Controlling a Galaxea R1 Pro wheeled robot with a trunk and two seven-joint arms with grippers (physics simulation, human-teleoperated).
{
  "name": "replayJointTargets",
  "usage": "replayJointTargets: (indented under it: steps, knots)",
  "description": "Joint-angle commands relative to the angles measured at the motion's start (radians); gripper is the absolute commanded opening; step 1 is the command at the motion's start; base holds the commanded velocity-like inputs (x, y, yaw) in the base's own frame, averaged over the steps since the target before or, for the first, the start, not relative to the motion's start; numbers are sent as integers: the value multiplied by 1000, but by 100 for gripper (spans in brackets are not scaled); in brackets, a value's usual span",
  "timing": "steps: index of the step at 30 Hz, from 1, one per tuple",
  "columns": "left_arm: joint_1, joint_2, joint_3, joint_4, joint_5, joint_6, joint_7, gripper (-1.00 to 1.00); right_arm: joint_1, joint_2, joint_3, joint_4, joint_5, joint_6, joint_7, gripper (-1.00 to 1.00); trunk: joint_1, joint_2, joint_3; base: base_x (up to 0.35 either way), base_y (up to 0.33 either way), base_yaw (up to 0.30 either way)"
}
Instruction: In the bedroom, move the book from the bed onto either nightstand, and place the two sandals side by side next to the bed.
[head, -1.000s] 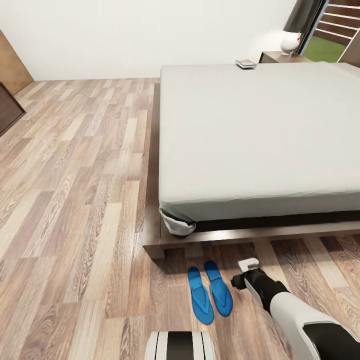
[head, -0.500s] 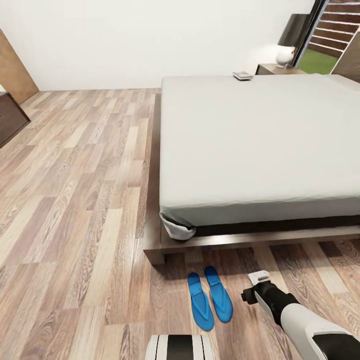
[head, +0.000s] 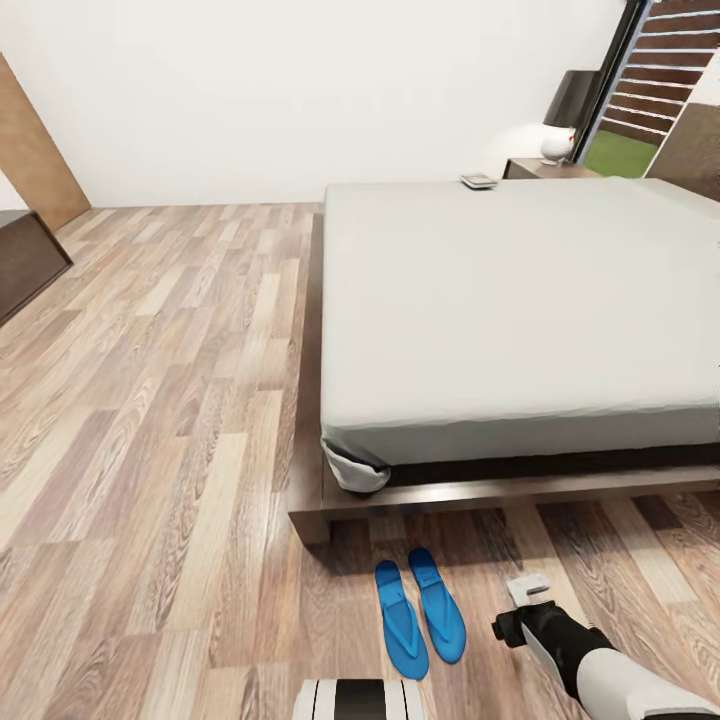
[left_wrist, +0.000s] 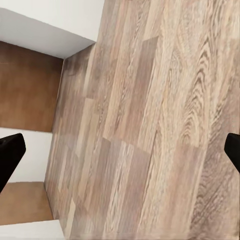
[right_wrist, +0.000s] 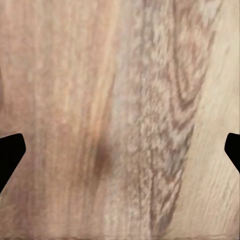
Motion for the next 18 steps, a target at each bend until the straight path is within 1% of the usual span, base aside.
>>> replayJointTargets:
  steps: [1, 3, 4, 6, 7, 9, 11, 13, 14, 17, 18]
  knots:
    - [0, 0, -9, 0, 9, -3, 4, 100, 0, 0, 7, -2, 5, 7, -1, 100, -1, 0, 3, 0, 0, 0]
    - [27, -9, -8, -1, 12, -3, 3, 100, 14, -4, 5, -2, 3, 4, -4, 100, -1, 0, 11, 0, 0, 0]
    - [39, -18, -8, -1, 13, -3, 3, 100, 20, -6, 4, -2, 3, 1, -6, 100, -2, 1, 15, 0, 0, 0]
    - [58, -47, -7, -1, 15, -4, 2, 100, 30, -9, 2, -2, 2, -6, -8, 100, -2, 1, 19, 0, 0, 0]
    - [58, -47, -7, -1, 15, -4, 2, 100, 30, -9, 2, -2, 2, -6, -8, 100, -2, 1, 19, 0, 0, 0]
    - [70, -90, -6, -1, 16, -7, 1, 100, 41, -11, 0, -2, 1, -12, -10, 100, -2, 1, 19, 0, 0, 0]
    - [78, -140, -4, 0, 15, -10, 1, 100, 54, -12, -9, -2, 1, -17, -11, 100, -2, 1, 19, 0, 0, 0]
    - [88, -186, -2, 1, 15, -14, 0, 100, 71, -13, -28, -2, 0, -20, -11, 100, -3, 1, 27, 0, 0, 0]
    - [96, -205, -2, 2, 15, -15, 0, 100, 81, -13, -41, -3, 1, -22, -11, 100, -4, 2, 30, 0, 0, 0]
    - [124, -244, -1, 4, 16, -18, -2, 100, 111, -15, -84, -6, 1, -29, -11, 100, -5, 2, 42, 0, 0, 0]
    - [124, -244, -1, 4, 16, -18, -2, 100, 111, -15, -84, -6, 1, -29, -11, 100, -6, 3, 46, 0, 0, 0]
